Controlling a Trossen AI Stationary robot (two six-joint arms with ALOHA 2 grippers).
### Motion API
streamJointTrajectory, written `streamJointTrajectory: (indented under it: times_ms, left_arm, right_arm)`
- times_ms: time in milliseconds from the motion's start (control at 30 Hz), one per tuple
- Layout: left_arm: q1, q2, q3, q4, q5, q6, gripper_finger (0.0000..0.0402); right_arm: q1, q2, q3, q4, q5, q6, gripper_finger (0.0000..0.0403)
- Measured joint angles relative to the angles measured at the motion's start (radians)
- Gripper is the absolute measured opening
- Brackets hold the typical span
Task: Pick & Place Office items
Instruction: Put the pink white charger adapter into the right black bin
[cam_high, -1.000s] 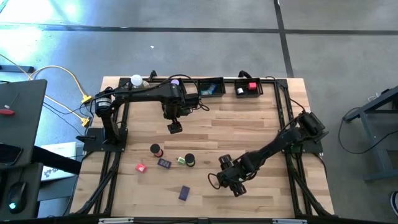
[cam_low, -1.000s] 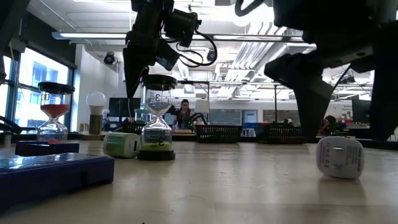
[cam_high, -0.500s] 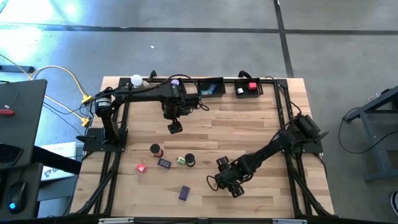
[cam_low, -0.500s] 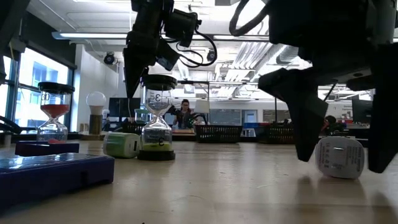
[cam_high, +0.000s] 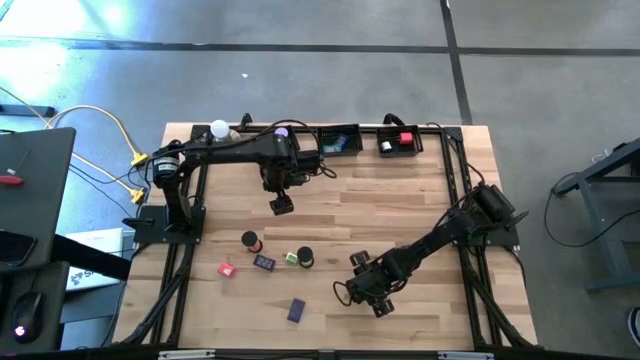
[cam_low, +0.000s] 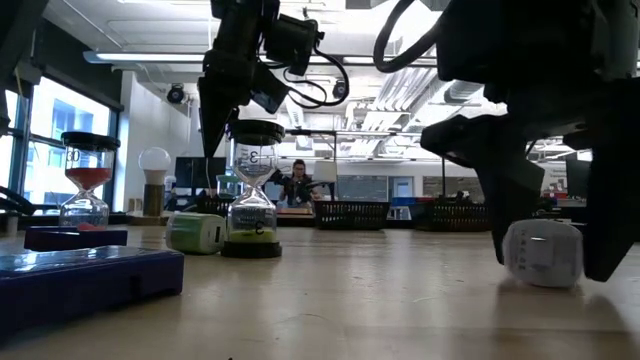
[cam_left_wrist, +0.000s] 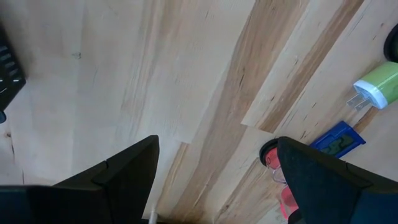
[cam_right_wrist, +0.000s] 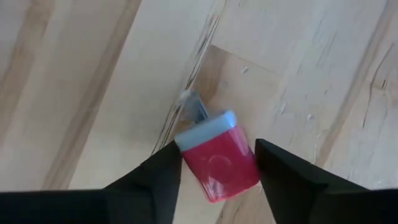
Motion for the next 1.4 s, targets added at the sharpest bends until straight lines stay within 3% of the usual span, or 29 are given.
streamJointTrajectory:
  times_ms: [233, 433, 533, 1033, 1267, 1400]
  left_arm:
    - [-0.029, 0.000, 0.000, 0.000, 0.000, 0.001, 0.0319]
    - [-0.046, 0.000, 0.000, 0.000, -0.001, 0.016, 0.0319]
    - [-0.045, 0.000, 0.000, 0.000, -0.003, 0.028, 0.0319]
    - [-0.021, 0.000, 0.000, 0.000, -0.003, 0.133, 0.0319]
    - [0.012, 0.000, 0.000, 0.043, -0.001, 0.145, 0.0319]
    - [0.028, 0.000, 0.000, 0.095, -0.001, 0.193, 0.0319]
  right_arm:
    - [-0.002, 0.009, 0.001, 0.023, -0.016, 0.010, 0.0126]
    - [-0.006, 0.010, 0.001, 0.011, -0.005, 0.046, 0.0122]
    - [-0.008, -0.012, 0.000, -0.071, 0.014, 0.154, 0.0122]
    - [-0.071, -0.287, -0.001, -0.485, 0.360, 0.530, 0.0123]
    - [-0.206, -0.461, -0.001, -0.720, 0.520, 0.615, 0.0121]
    - [-0.354, -0.538, -0.001, -0.798, 0.589, 0.614, 0.0123]
